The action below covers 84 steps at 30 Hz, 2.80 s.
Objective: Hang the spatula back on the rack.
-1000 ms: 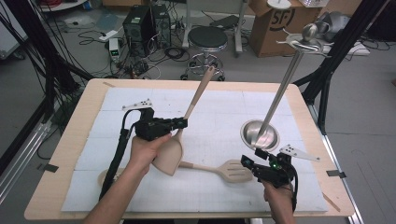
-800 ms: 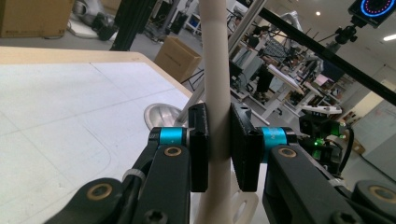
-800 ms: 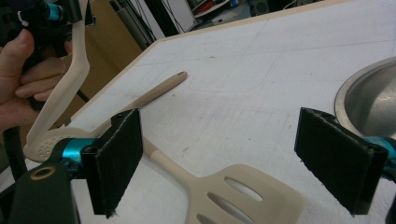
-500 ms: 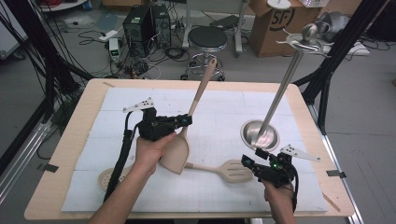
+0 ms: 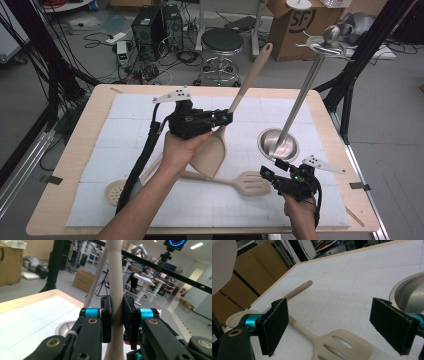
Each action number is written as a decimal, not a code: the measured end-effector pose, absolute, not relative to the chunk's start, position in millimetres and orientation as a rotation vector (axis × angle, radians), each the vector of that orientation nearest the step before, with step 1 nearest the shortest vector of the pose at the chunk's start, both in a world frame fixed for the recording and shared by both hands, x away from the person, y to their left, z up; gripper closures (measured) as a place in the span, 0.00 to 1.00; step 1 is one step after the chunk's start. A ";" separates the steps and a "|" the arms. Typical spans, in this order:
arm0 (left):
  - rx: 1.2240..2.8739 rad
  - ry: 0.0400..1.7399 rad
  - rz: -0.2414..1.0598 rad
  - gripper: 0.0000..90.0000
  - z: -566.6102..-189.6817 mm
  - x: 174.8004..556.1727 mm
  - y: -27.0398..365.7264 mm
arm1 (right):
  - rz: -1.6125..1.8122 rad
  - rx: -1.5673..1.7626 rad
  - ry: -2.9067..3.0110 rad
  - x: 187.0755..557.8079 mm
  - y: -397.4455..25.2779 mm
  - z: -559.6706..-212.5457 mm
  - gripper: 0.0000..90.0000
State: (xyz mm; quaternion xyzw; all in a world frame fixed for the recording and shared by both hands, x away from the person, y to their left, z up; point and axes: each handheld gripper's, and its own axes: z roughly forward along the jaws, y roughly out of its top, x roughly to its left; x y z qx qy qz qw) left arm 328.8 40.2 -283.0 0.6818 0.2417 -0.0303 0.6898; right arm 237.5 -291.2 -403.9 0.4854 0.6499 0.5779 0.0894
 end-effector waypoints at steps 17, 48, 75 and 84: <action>1.518 0.432 -0.121 0.88 -263.4 321.8 -15.1 | 1.740 1.475 1.895 235.9 -301.4 -404.9 0.17; 1.561 0.431 -0.127 0.87 -283.6 320.3 -43.7 | 1.736 1.505 1.849 227.3 -314.5 -405.9 0.17; 1.494 0.503 -0.173 0.85 -306.1 333.7 -41.7 | 1.740 1.507 1.833 225.1 -316.8 -405.4 0.17; 1.471 0.569 -0.125 0.59 -299.1 335.0 -29.9 | 1.736 1.505 1.844 225.3 -316.9 -406.1 0.17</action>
